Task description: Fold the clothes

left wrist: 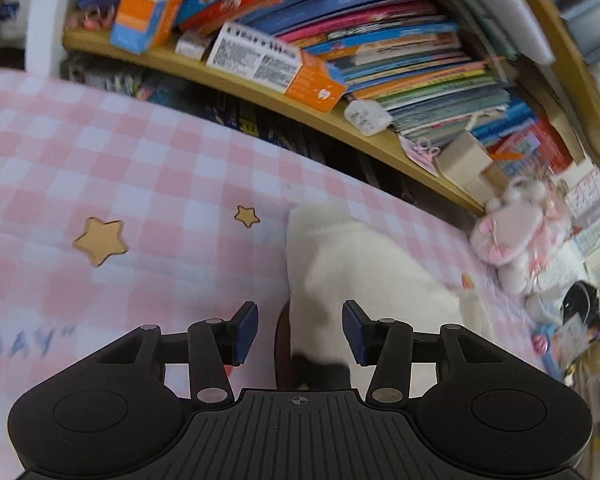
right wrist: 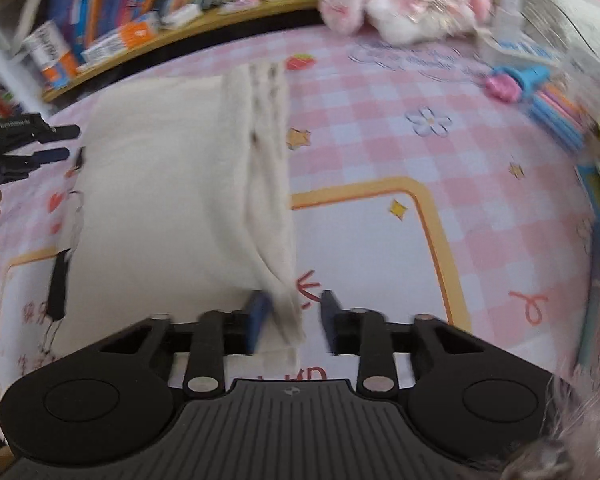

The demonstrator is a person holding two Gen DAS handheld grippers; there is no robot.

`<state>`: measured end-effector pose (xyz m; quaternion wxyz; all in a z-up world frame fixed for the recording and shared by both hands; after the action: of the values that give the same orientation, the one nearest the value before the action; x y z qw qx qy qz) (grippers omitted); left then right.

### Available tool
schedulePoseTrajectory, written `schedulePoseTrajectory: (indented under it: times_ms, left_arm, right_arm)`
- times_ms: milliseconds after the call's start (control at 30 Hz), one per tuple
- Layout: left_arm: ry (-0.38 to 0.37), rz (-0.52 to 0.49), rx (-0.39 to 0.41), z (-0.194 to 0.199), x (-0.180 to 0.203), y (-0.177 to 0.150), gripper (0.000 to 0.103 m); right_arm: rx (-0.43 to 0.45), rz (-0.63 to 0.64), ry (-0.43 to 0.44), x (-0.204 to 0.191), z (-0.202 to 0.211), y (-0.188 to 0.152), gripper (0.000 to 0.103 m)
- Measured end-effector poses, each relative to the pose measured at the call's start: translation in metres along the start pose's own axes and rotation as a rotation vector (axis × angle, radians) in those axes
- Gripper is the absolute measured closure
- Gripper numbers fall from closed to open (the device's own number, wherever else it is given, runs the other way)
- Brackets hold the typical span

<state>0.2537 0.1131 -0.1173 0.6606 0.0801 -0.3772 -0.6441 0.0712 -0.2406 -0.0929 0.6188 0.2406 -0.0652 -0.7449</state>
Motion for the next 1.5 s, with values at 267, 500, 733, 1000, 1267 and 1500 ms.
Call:
schedulePoseTrajectory:
  times_ms: [267,500,733,1000,1267,1500]
  left_arm:
    - [-0.107,0.129,0.009,-0.029,-0.019,0.021,0.055]
    - [-0.128,0.090,0.044,-0.032,-0.010,0.025,0.087]
    - [0.090,-0.389,0.122,-0.021,0.045,0.028,0.083]
    - [0.070,-0.115,0.081,-0.007,0.000,0.028,0.057]
    - [0.053,-0.069,-0.022,0.049,0.008,-0.063,0.056]
    - [0.098,-0.027,-0.047,0.087,0.025,-0.130,0.056]
  right_arm:
    - [-0.019,-0.042,-0.052,0.002,-0.009,-0.007,0.092]
    - [-0.013,-0.043,-0.063,0.002,-0.010,-0.006,0.092]
    - [-0.013,-0.048,-0.059,0.002,-0.009,-0.006,0.092]
    - [-0.015,-0.023,-0.053,0.001,-0.009,-0.006,0.092]
    - [-0.037,0.003,0.005,0.005,-0.011,-0.003,0.092]
    - [-0.059,0.051,0.061,0.006,-0.012,-0.002,0.092]
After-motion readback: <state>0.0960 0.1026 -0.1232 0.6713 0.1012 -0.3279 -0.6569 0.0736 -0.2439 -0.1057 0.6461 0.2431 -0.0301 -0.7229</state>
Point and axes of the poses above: each gripper's, at about its wrist camera, not at the fingertips, and z roughly against the way its jaws point, x to its right, y to its top, the point moved 7 cm from there along -z, roughly the way its jaws point, and after that the axes turned 11 degrees about -z, right-handed, at the moved point
